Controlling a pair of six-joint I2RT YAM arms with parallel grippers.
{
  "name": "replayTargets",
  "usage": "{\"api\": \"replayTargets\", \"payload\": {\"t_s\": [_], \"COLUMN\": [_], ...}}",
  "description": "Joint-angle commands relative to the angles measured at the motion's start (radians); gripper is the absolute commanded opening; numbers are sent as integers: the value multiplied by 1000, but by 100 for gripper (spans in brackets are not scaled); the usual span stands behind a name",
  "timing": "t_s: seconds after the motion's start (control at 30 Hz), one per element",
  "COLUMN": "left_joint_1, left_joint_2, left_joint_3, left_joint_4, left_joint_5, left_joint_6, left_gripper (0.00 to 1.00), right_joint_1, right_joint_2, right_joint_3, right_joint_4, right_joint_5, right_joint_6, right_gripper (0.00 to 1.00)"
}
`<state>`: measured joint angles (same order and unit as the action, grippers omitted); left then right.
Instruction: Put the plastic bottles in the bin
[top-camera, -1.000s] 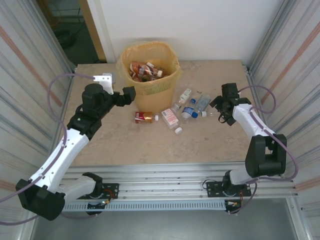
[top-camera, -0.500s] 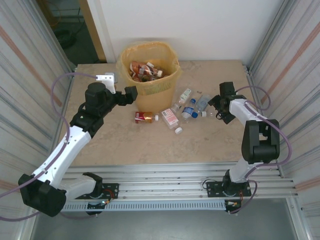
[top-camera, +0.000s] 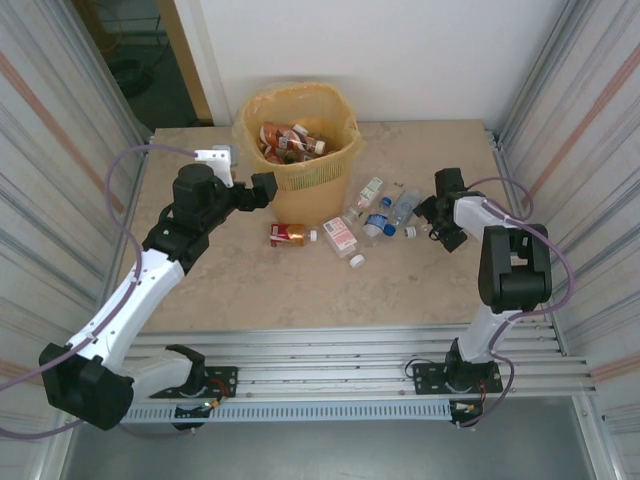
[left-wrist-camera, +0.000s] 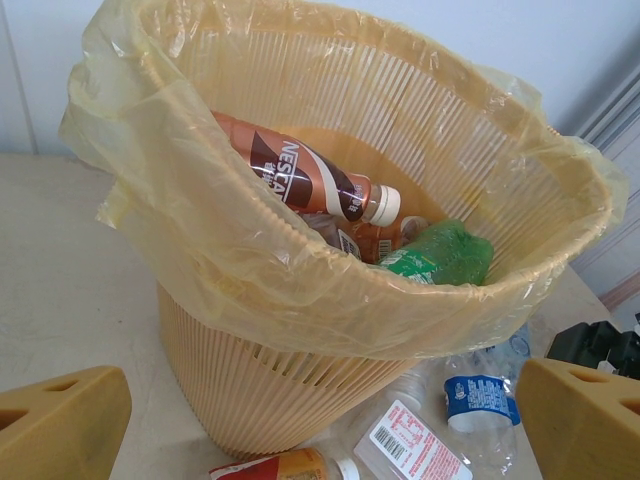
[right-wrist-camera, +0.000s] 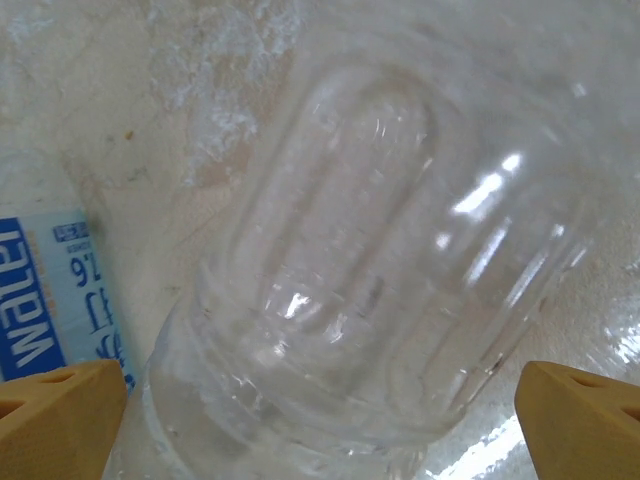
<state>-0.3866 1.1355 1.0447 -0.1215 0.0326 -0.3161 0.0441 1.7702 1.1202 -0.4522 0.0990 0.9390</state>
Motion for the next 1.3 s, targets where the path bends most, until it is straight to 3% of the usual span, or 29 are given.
{"api": "replayTargets", "payload": {"t_s": [0.0, 0.33, 0.7, 1.0, 1.27], "left_joint_1": [-2, -2, -1, -2, -2], "left_joint_2": [1, 0, -4, -17, -32], "left_joint_3": [2, 0, 0, -3, 0], "left_joint_4": [26, 27, 29, 37, 59], "left_joint_5": [8, 8, 7, 27, 57], "left_joint_6": [-12, -18, -34, -51, -77], "left_gripper": [99, 99, 99, 99, 99], "right_joint_1": [-9, -9, 3, 50, 136], "right_joint_2": [28, 59, 18, -154, -404], "right_joint_3": [17, -29, -55, -92, -153], "right_joint_4": [-3, 19, 13, -10, 49], "right_joint_5": [-10, -41, -33, 55, 112], "right_joint_6": [5, -30, -70, -128, -201], "right_gripper": [100, 89, 60, 52, 50]}}
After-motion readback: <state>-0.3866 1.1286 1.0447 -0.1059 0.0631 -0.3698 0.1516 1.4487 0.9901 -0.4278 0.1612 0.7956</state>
